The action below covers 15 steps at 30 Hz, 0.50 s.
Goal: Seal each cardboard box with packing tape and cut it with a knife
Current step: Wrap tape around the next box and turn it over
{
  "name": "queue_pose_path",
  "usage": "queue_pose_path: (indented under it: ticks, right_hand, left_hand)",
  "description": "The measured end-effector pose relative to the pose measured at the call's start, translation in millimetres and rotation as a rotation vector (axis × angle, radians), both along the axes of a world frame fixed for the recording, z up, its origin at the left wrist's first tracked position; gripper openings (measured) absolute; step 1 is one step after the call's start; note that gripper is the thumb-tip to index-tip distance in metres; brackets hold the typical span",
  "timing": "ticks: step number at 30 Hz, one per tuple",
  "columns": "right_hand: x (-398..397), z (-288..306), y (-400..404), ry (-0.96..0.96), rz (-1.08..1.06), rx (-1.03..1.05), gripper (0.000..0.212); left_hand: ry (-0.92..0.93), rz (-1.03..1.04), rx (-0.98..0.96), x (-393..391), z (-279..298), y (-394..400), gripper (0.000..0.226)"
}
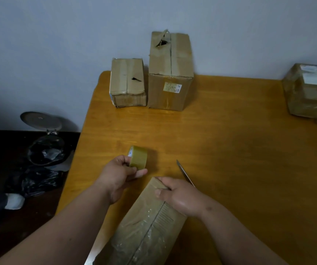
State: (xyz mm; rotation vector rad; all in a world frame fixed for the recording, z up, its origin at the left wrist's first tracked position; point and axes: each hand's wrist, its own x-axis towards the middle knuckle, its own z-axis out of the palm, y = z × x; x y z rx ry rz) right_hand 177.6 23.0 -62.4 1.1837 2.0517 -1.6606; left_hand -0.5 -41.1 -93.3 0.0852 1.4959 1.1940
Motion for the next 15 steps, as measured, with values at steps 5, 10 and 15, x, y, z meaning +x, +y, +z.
queue_pose_path:
  ticks: [5,10,15]
  right_hand:
    - [-5.0,-11.0,-9.6,-0.024,-0.286,0.135,0.037]
    - [-13.9,-9.7,-16.2,-0.085,-0.241,0.282,0.044]
    - [-13.4,19.3,7.7,-0.094,-0.223,0.337,0.062]
  left_hand:
    - [0.034,0.033,0.054,-13.0,15.1,-1.5,0.03]
    - [0.203,0.068,0.121,-40.9,52.4,2.4,0.026]
    - [0.274,-0.03,0.249,-60.1,94.5,4.8,0.023]
